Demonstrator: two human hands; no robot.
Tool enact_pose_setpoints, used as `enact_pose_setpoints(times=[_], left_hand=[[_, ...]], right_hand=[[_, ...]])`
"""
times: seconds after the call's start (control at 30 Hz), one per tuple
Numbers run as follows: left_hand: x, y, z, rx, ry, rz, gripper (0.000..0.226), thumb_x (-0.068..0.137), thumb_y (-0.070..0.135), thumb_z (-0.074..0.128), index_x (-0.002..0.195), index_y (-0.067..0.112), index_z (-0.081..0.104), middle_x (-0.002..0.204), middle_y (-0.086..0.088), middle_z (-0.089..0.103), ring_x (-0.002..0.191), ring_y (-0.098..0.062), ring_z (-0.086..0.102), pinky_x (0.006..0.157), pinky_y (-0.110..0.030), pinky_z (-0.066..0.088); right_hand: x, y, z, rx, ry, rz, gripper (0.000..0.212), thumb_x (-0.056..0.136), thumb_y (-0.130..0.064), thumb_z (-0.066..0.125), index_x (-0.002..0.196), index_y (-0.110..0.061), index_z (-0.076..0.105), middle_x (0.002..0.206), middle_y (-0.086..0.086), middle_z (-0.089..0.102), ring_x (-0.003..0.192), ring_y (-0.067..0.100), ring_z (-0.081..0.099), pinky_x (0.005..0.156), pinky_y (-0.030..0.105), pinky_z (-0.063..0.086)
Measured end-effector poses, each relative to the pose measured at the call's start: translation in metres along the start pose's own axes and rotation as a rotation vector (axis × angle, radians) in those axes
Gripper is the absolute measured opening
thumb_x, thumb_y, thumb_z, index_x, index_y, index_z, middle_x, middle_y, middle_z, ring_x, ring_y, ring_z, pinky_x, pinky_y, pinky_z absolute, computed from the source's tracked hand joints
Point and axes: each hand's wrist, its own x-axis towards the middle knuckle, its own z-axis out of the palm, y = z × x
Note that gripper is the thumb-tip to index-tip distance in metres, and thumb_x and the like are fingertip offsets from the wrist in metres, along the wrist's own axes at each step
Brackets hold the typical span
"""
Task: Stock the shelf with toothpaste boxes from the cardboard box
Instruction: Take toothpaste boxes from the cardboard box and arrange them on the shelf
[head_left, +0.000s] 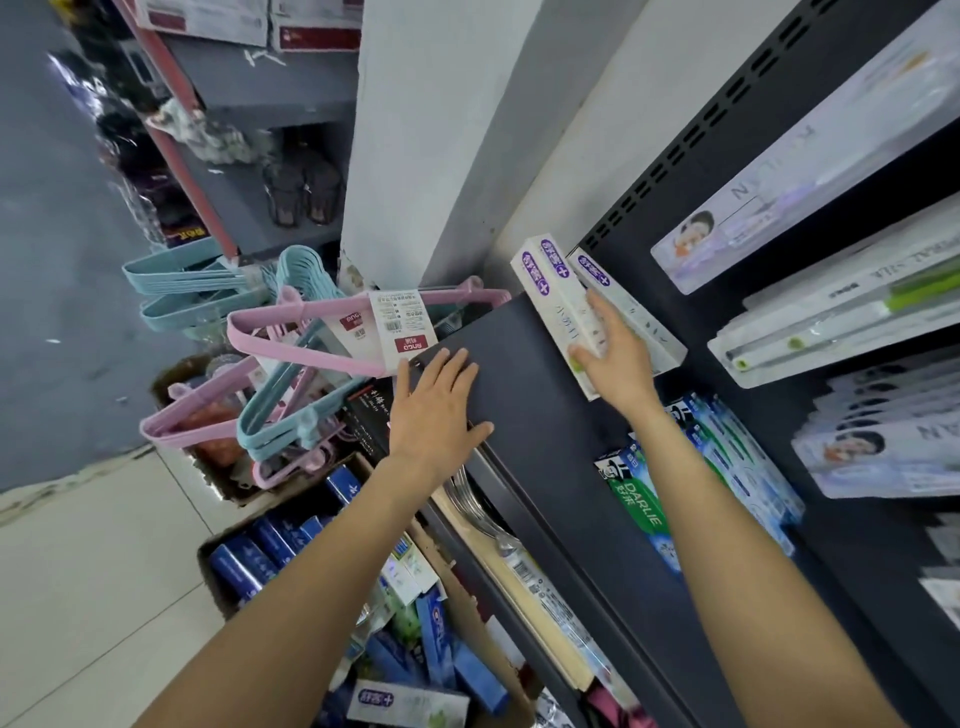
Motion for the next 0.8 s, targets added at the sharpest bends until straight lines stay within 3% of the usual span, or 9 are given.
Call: enact_pose_setpoints(times=[0.17,0.3,0.4,0.47,0.53,0.6,0.67,0.8], left_hand=[[0.001,0.000,-0.005,0.058,-0.025,0.013,0.074,0.092,0.058,0.039,0.151,0.024,0.011,0.160,0.007,0.003,0.147,-0.012,-0.003,0.116,-0.049,-0.008],[0.003,-0.002,-0.002,0.084,-0.019,0.013,0.074,0.092,0.059,0.039,0.151,0.025,0.011,0.160,0.007,0.003,0.147,-0.013,-0.002,0.116,-0.049,-0.007],[0.004,-0.003,0.001,0.075,-0.011,0.022,0.074,0.091,0.060,0.039,0.151,0.025,0.012,0.160,0.008,0.004,0.147,-0.012,-0.002,0.115,-0.048,-0.008],[0.005,-0.007,0.005,0.022,0.026,0.054,0.072,0.091,0.058,0.042,0.150,0.025,0.018,0.159,0.008,0.009,0.147,-0.012,0.001,0.115,-0.047,-0.009],[0.003,-0.017,0.012,-0.115,0.153,0.118,0.062,0.091,0.050,0.047,0.145,0.024,0.033,0.155,0.007,0.027,0.145,-0.012,0.015,0.116,-0.043,-0.008],[-0.008,-0.031,0.019,-0.265,0.341,0.199,0.045,0.090,0.039,0.048,0.131,0.022,0.052,0.137,0.004,0.052,0.133,-0.013,0.039,0.116,-0.038,0.007],[-0.029,-0.048,0.026,-0.358,0.455,0.223,0.033,0.089,0.031,0.048,0.115,0.017,0.062,0.114,0.001,0.064,0.112,-0.015,0.050,0.103,-0.033,0.030],[-0.089,-0.087,0.043,-0.483,0.305,0.091,0.027,0.091,0.033,0.045,0.101,0.015,0.062,0.084,0.004,0.065,0.077,-0.012,0.058,0.071,-0.025,0.042]], right_hand=[[0.017,0.025,-0.002,-0.410,0.106,-0.060,0.065,0.087,-0.006,0.055,0.143,-0.032,0.036,0.132,0.010,0.049,0.116,0.033,0.047,0.099,0.045,0.039],[0.014,0.028,0.005,-0.618,0.145,0.046,0.071,0.085,-0.004,0.056,0.146,-0.026,0.029,0.147,0.013,0.032,0.134,0.033,0.029,0.111,0.048,0.025],[-0.006,0.010,0.019,-0.560,0.157,0.018,0.067,0.089,-0.011,0.054,0.148,-0.016,0.023,0.155,0.009,0.023,0.142,0.027,0.020,0.116,0.047,0.018],[-0.031,-0.007,0.031,-0.449,0.177,-0.054,0.059,0.090,-0.014,0.052,0.145,-0.014,0.031,0.152,0.007,0.029,0.141,0.026,0.024,0.115,0.044,0.021],[-0.063,-0.027,0.045,-0.329,0.201,-0.131,0.050,0.090,-0.014,0.053,0.139,-0.014,0.043,0.147,0.008,0.038,0.137,0.026,0.031,0.110,0.041,0.028],[-0.100,-0.044,0.061,-0.202,0.211,-0.188,0.041,0.090,-0.013,0.053,0.131,-0.014,0.052,0.138,0.007,0.047,0.129,0.023,0.039,0.105,0.037,0.034],[-0.136,-0.056,0.077,-0.139,0.215,-0.232,0.032,0.090,-0.012,0.052,0.121,-0.015,0.060,0.125,0.002,0.058,0.116,0.018,0.049,0.096,0.032,0.041],[-0.188,-0.061,0.106,-0.140,0.117,-0.244,0.022,0.088,-0.012,0.055,0.103,-0.020,0.069,0.093,-0.004,0.072,0.077,0.018,0.066,0.063,0.024,0.047]])
